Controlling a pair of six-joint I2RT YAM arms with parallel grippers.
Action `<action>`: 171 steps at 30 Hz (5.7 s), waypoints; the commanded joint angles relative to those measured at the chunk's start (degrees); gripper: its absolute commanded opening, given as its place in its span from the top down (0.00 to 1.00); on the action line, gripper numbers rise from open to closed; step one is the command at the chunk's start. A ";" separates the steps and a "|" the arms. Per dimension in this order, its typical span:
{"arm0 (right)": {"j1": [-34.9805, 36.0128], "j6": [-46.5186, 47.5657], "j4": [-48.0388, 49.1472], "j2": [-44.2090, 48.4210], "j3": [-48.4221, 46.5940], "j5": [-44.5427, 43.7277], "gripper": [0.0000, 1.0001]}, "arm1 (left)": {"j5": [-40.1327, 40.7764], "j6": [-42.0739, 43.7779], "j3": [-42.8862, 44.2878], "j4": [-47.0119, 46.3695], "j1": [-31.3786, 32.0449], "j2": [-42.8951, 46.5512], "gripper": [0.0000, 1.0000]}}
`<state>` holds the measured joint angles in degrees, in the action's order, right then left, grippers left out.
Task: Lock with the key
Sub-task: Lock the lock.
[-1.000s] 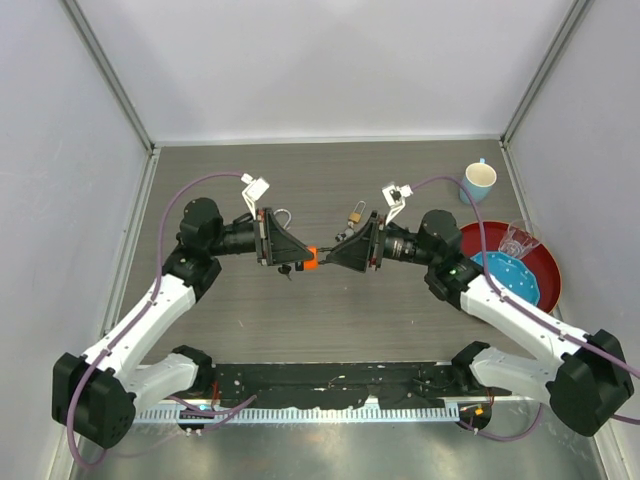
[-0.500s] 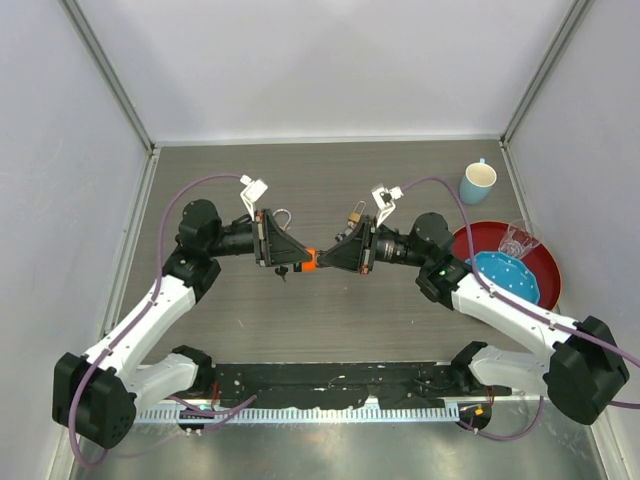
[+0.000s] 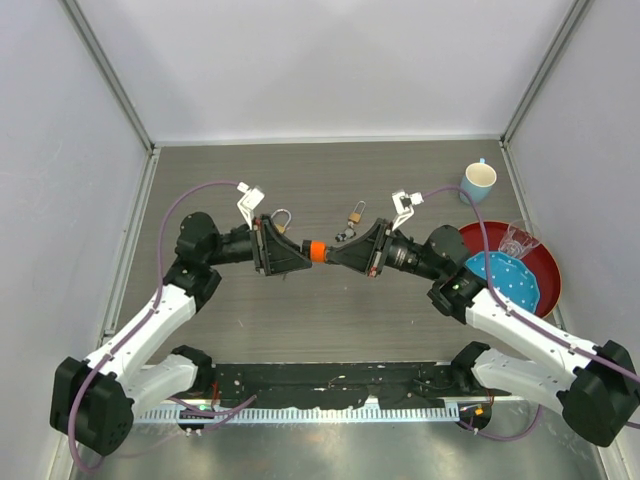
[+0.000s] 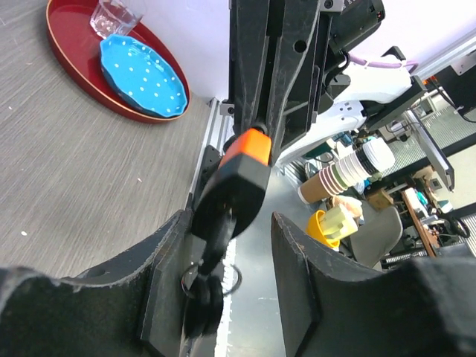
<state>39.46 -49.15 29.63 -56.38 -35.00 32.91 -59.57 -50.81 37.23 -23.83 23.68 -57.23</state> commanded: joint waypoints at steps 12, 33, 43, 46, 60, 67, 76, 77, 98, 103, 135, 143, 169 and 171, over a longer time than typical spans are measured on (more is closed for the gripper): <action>-0.35 -2.45 3.51 2.06 -1.82 -3.37 0.98 | 3.49 1.75 0.12 -7.55 0.49 3.71 0.28; -0.35 -2.45 1.75 3.82 -1.56 -3.64 0.98 | 6.04 3.17 2.50 -12.11 6.20 -3.15 0.82; -0.44 5.00 -8.07 3.29 -3.14 -6.18 0.74 | 7.98 0.80 2.58 -11.94 6.20 -2.80 1.00; -0.35 8.53 -14.83 5.22 -4.46 -11.62 0.43 | 9.29 1.67 3.28 -8.43 6.20 -2.80 1.00; -1.58 16.53 -24.62 9.45 -6.57 -12.53 0.18 | 11.67 3.17 2.05 2.30 6.20 1.15 1.00; -2.02 18.65 -23.57 9.18 -7.01 -5.05 0.28 | 8.77 2.82 1.79 3.97 6.11 2.04 1.00; -1.93 15.84 -17.85 7.69 -5.43 3.57 0.54 | 6.75 2.73 2.58 4.15 6.20 1.51 1.00; -1.93 15.66 -17.59 7.60 -5.43 3.92 0.54 | 6.75 2.82 2.67 4.15 6.20 1.42 1.00; -1.93 13.46 -12.32 5.14 -3.76 4.18 0.98 | 4.64 -1.84 0.91 -0.51 6.20 3.27 1.00; -1.93 11.97 -10.73 4.70 -3.58 5.06 0.98 | 4.99 -1.31 0.30 -0.60 6.20 2.92 1.00; 0.88 5.55 0.70 -0.92 -2.70 4.63 0.98 | 10.44 0.62 2.75 -2.10 14.19 -4.99 1.00; 1.14 8.89 -4.74 1.35 -4.02 1.03 0.98 | 13.33 6.50 5.48 7.19 17.28 -5.79 1.00; -2.02 16.54 -21.98 4.97 -13.07 -9.00 0.95 | 22.91 14.25 3.90 22.96 17.10 5.46 1.00; -2.02 16.19 -21.46 5.14 -12.90 -9.26 0.89 | 25.63 13.28 2.76 21.99 17.10 6.77 1.00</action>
<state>39.75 -31.31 0.67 -52.40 -43.03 31.55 -34.65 -38.68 42.26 -5.37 39.79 -53.43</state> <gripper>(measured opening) 0.078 0.335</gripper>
